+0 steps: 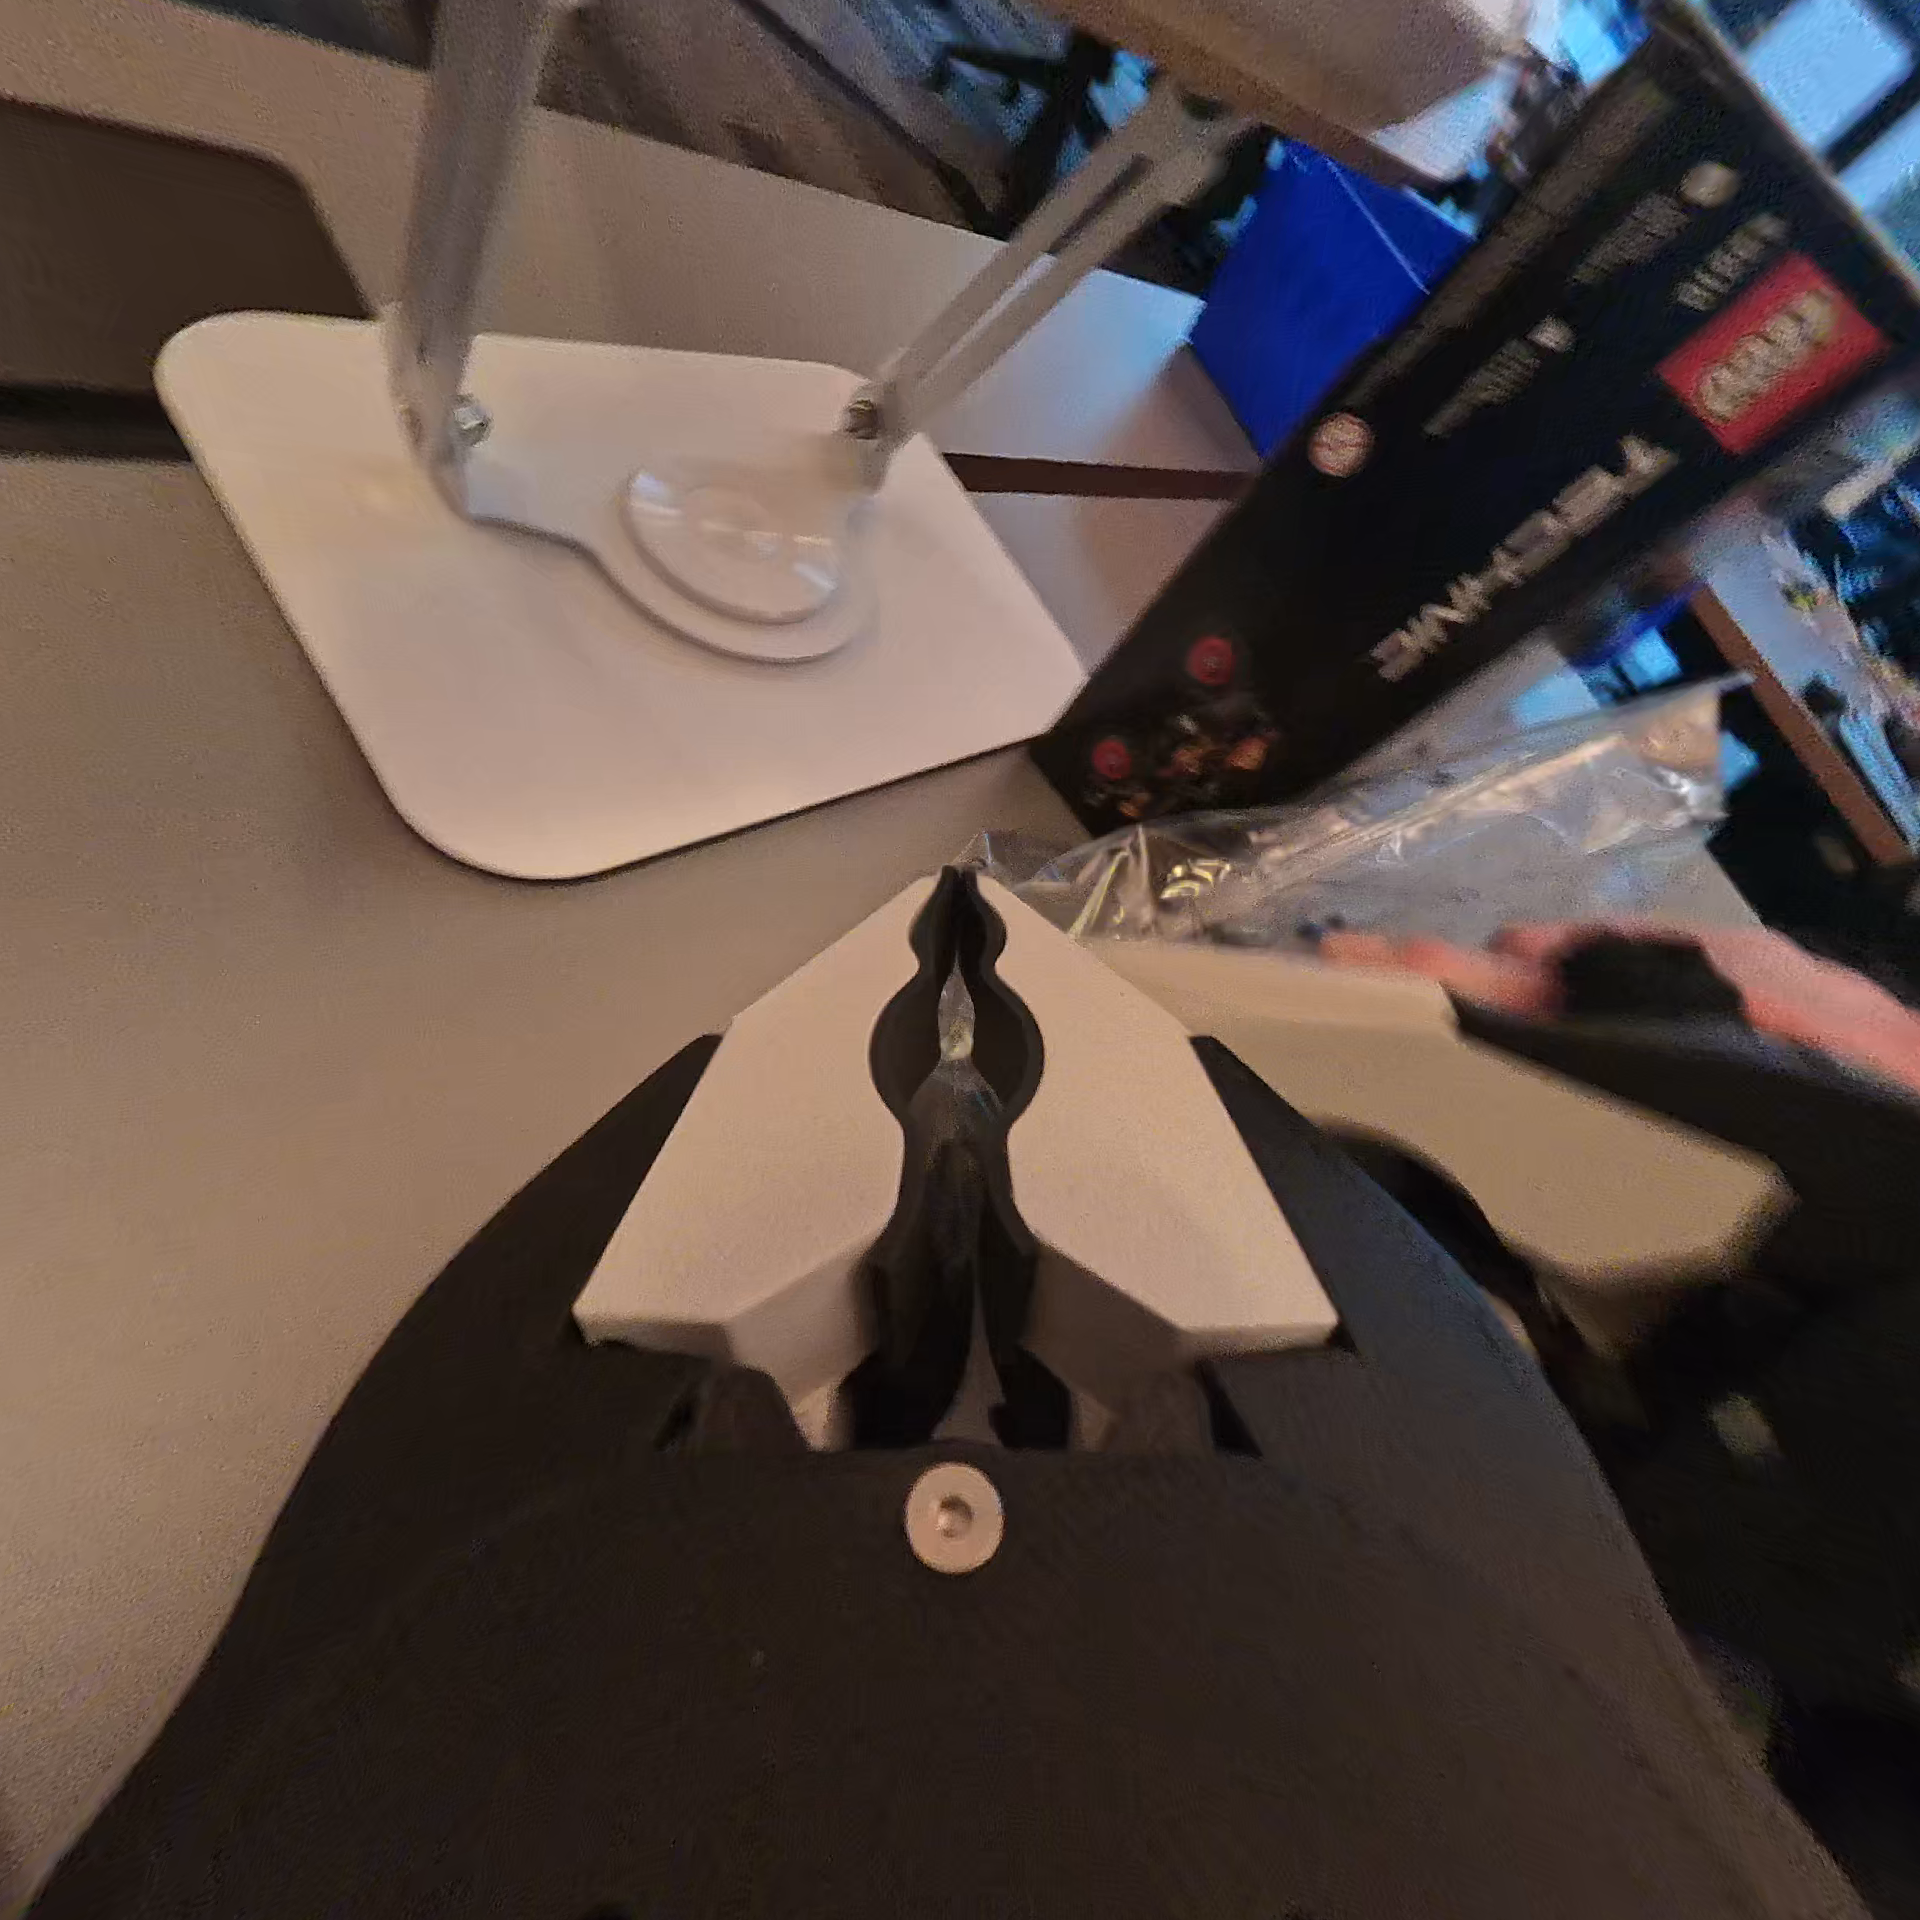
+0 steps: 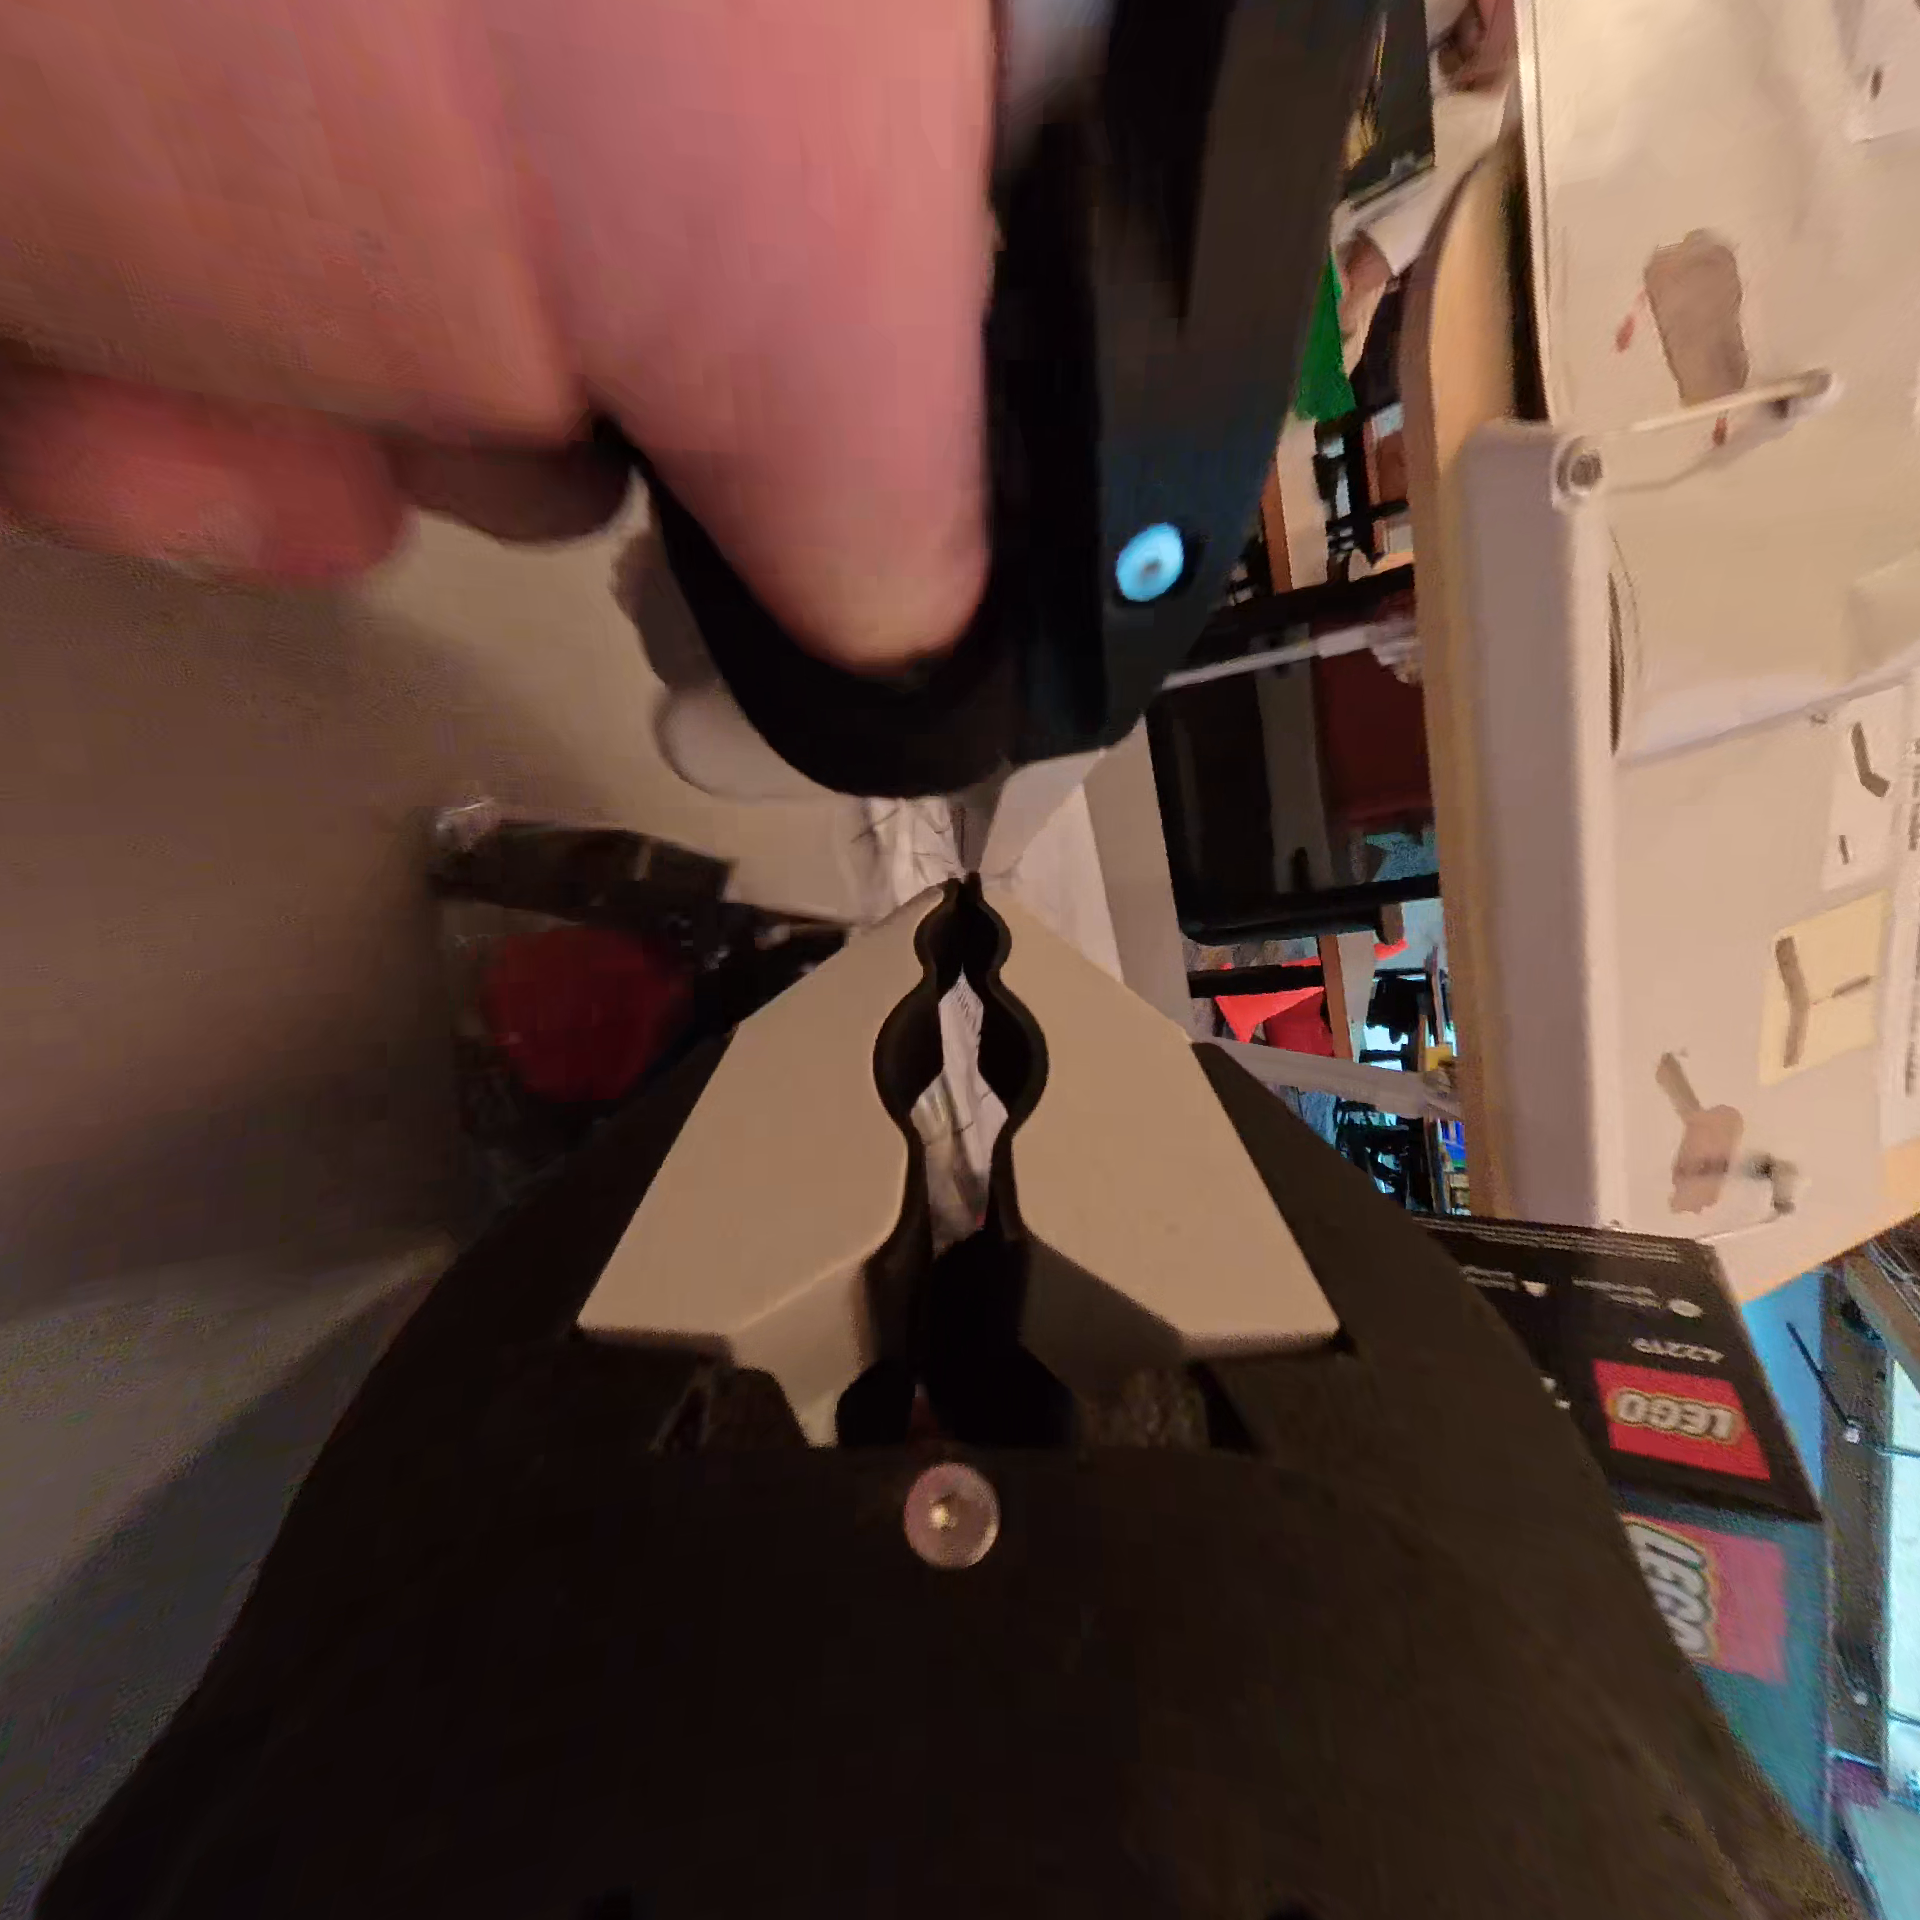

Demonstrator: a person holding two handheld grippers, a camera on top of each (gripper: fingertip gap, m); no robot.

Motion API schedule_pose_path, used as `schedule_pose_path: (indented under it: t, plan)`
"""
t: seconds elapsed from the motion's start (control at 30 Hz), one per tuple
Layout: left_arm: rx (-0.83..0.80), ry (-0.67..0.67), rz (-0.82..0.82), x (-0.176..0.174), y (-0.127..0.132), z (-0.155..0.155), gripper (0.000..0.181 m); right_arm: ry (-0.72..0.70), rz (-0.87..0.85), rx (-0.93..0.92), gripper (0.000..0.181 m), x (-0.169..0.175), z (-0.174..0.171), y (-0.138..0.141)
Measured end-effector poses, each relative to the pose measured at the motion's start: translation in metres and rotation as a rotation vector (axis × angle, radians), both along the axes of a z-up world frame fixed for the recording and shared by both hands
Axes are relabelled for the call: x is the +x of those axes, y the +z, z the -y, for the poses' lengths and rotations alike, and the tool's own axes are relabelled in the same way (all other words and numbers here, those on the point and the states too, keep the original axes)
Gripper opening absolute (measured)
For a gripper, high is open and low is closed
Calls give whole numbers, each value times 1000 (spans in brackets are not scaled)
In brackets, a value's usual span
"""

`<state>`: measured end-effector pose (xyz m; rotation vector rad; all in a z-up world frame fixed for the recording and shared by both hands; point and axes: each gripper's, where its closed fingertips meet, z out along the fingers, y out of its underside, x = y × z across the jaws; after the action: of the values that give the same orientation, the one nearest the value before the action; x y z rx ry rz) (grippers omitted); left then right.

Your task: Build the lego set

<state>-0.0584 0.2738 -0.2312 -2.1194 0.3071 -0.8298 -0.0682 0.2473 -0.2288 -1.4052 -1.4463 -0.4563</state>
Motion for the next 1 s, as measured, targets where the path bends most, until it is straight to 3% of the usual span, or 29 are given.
schedule_pose_path:
  t: [0.03,0.07,0.1,0.13,0.2,0.3,0.43,0.53,0.63,0.73,0.77,0.8,1.0]
  plan:
    - [34,151,-58,-25,-8,-20,0,89,-15,-35,0,-19,22,-6]
    - [-17,166,-61,-35,-22,-30,0,160,13,-31,0,-39,46,-15]
    - [-78,99,71,-21,-20,-26,0,193,55,-30,0,-51,59,-28]
    - [-33,45,-53,-17,-21,-21,0,183,31,-82,0,-50,59,-37]
    - [-14,-13,-103,-6,-20,-12,0,154,-4,-137,0,-34,49,-36]
    - [-14,-24,-46,-10,-21,-14,0,146,-57,-146,0,-15,43,-10]
    - [62,-126,0,-6,-3,3,0,74,-253,-257,0,17,22,20]
    - [138,-206,-65,-4,6,17,0,63,-295,-283,27,30,7,32]
    - [204,-265,-68,0,20,28,0,67,-249,-343,29,31,0,28]
    - [262,-372,-157,3,22,43,0,90,-244,-467,21,29,0,25]
    - [274,-391,-165,3,24,46,0,107,-237,-512,4,28,3,23]
    - [275,-400,-177,2,25,47,0,123,-239,-531,0,27,5,23]
    - [376,-394,-235,-1,41,46,9,129,-286,-555,0,29,10,29]
